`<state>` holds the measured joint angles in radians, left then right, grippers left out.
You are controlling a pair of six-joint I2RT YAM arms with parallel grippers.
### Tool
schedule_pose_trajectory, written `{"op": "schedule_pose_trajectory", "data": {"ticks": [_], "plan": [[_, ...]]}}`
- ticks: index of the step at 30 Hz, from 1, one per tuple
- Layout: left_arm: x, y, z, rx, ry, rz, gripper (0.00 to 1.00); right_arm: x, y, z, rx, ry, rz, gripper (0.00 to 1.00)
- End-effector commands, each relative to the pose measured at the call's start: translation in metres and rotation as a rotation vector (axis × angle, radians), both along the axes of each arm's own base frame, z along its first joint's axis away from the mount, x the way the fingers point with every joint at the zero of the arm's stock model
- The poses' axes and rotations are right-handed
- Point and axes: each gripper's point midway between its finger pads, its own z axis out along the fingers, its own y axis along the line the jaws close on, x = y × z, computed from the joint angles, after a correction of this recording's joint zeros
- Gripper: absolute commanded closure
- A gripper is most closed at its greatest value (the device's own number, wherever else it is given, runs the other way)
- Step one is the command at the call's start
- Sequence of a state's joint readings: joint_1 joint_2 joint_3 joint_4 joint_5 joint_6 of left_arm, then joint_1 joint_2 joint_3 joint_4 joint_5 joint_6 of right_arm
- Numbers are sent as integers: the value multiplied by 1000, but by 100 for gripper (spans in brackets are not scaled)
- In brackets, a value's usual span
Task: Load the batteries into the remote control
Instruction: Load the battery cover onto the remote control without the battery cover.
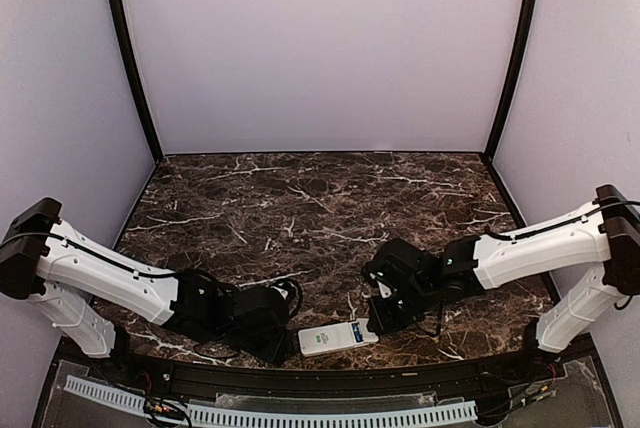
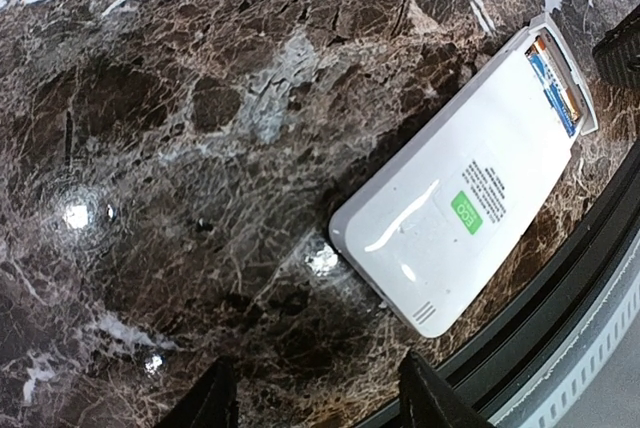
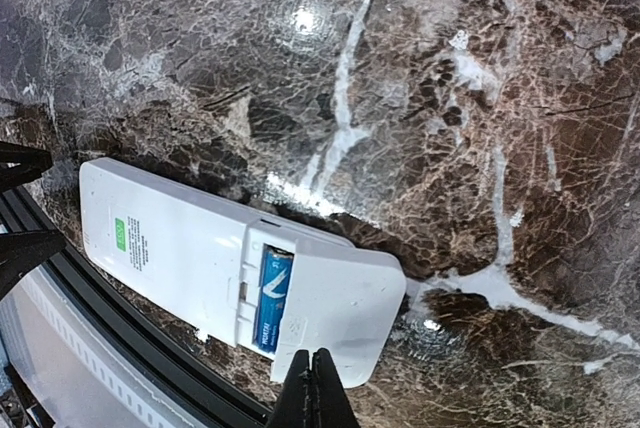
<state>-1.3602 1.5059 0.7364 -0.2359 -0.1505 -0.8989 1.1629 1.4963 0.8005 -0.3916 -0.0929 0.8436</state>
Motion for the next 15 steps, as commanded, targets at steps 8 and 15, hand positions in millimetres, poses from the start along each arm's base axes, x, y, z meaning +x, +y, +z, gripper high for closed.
{"op": "schedule_pose_trajectory", "data": {"ticks": [8,15], "plan": [[0,10,-5,46,-8,3,45,-4,14,-11,-9,25,17,100],[0,12,-8,63,-15,-4,45,-6,20,-11,-37,18,29,100]]}}
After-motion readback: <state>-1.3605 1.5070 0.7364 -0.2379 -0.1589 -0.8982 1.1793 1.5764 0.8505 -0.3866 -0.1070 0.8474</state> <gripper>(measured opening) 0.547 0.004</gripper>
